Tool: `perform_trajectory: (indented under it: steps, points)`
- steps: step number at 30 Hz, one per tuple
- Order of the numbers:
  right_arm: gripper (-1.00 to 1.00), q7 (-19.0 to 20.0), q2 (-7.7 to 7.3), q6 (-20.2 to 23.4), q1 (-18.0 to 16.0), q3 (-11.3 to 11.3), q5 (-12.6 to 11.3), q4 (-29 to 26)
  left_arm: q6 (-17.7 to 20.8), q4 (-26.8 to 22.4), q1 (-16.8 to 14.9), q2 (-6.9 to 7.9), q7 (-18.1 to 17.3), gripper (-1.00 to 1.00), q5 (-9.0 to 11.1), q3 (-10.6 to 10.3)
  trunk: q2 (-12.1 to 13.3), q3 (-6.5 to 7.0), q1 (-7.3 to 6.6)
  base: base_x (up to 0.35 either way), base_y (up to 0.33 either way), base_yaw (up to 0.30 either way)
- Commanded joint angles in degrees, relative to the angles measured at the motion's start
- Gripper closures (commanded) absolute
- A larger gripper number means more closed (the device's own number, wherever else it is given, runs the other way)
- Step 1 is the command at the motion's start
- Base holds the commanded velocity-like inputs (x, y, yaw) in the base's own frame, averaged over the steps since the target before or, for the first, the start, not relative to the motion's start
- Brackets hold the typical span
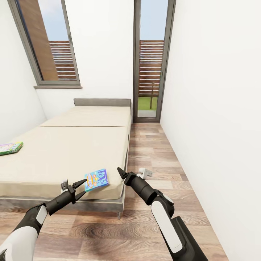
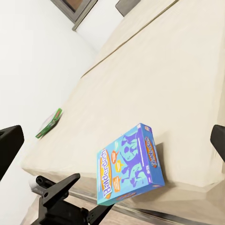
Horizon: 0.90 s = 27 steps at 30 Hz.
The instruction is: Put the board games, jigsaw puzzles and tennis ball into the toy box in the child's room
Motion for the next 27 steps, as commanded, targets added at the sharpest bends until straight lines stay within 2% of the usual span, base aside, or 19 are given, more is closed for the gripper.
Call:
perform_trajectory:
  steps: [1, 27]
  points:
    - [-1.0, 0.0, 0.02, 0.2, 0.0, -0.1, -0.3, 0.0, 0.5, 0.0, -0.1, -0.03, -0.3, -1.0, -0.4, 0.4, 0.0, -0.05, -0.01, 0.0, 0.0, 0.0]
    - [-1.0, 0.0, 0.1, 0.2, 0.0, -0.1, -0.2, 0.0, -0.2, 0.0, -0.1, -0.12, -0.3, -1.0, -0.4, 0.4, 0.0, -0.05, -0.01, 0.022, 0.021, 0.0]
